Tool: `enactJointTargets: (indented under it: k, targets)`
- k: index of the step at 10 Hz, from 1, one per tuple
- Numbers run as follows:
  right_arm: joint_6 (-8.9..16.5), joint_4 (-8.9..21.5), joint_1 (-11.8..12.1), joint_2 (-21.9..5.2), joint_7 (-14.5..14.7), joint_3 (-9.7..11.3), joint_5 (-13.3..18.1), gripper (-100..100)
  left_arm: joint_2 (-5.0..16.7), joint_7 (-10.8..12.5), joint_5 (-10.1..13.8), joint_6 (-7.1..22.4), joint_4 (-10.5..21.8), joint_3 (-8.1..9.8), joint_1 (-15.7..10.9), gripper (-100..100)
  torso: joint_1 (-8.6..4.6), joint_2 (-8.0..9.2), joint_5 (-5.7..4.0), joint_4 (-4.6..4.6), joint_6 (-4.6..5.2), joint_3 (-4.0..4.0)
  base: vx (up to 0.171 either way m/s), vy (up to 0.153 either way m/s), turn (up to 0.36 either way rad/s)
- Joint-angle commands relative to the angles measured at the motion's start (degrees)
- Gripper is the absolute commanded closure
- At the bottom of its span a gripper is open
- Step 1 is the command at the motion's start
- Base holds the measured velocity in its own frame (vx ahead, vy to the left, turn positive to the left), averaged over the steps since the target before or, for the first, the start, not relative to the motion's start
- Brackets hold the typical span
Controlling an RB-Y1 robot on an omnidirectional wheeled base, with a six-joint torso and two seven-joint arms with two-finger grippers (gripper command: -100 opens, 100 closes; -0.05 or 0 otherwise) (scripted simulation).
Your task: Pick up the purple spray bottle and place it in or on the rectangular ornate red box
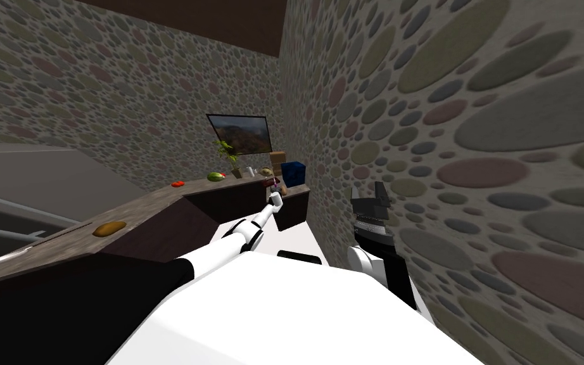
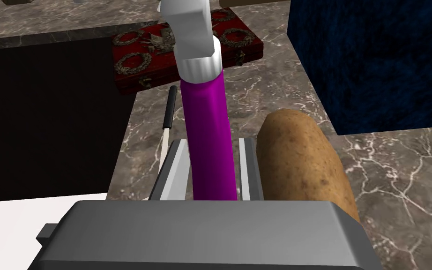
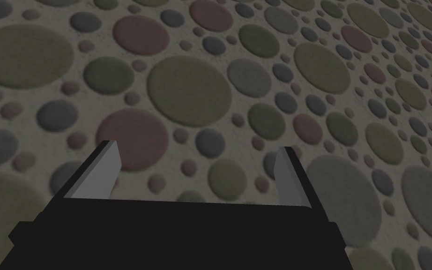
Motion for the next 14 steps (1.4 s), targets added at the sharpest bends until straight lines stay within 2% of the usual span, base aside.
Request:
enactJointTargets:
  k: [1, 4, 5, 6, 10, 12, 14]
  targets:
    - [0.0, 0.0, 0.0, 0.0, 0.0, 0.0, 0.0, 0, 0.61, -0.29, 1.67, 1.83, 1.45, -1.18, 0.21, 100, 0.0, 0.0, 0.0, 0.0, 0.0, 0.0, -0.165, 0.098, -0.012]
    - [0.0, 0.0, 0.01, 0.0, 0.0, 0.0, 0.0, 0, 2.55, -1.47, 5.0, 3.7, 2.32, -2.29, -0.13, 100, 0.52, -0.16, 0.21, -0.39, -0.28, -0.27, -0.111, 0.108, -0.003]
    - [0.0, 0.0, 0.01, -0.01, 0.0, -0.01, 0.0, 0, 3.9, -2.27, 7.17, 4.5, 2.78, -2.59, -0.5, 100, 0.63, -0.34, 0.23, -0.42, -0.34, -0.36, -0.024, 0.124, -0.015]
    - [0.0, 0.0, 0.02, -0.01, 0.0, -0.01, 0.0, 0, 4.66, -2.71, 8.34, 4.87, 3.01, -2.67, -0.75, 100, 0.73, -0.54, 0.24, -0.45, -0.35, -0.47, 0.038, 0.129, -0.029]
    - [-0.01, -0.01, 0.04, 0.0, 0.0, 0.0, 0.0, 0, 8.03, -4.63, 13.08, 6.12, 3.85, -2.53, -2.15, 100, 0.37, -1.21, 0.18, -0.58, -0.23, -0.85, 0.099, 0.06, -0.041]
    - [-0.01, -0.01, 0.04, 0.0, 0.0, 0.0, 0.0, 0, 10.58, -6.05, 16.22, 6.84, 4.42, -2.05, -3.4, 100, 0.33, -1.34, 0.14, -0.6, -0.23, -0.92, 0.153, 0.04, -0.066]
    - [-0.01, -0.01, 0.05, -0.01, 0.0, -0.01, 0.0, 0, 12.14, -6.91, 17.95, 7.13, 4.77, -1.57, -4.23, 100, 0.3, -1.54, 0.11, -0.62, -0.23, -1.03, 0.186, 0.055, -0.053]
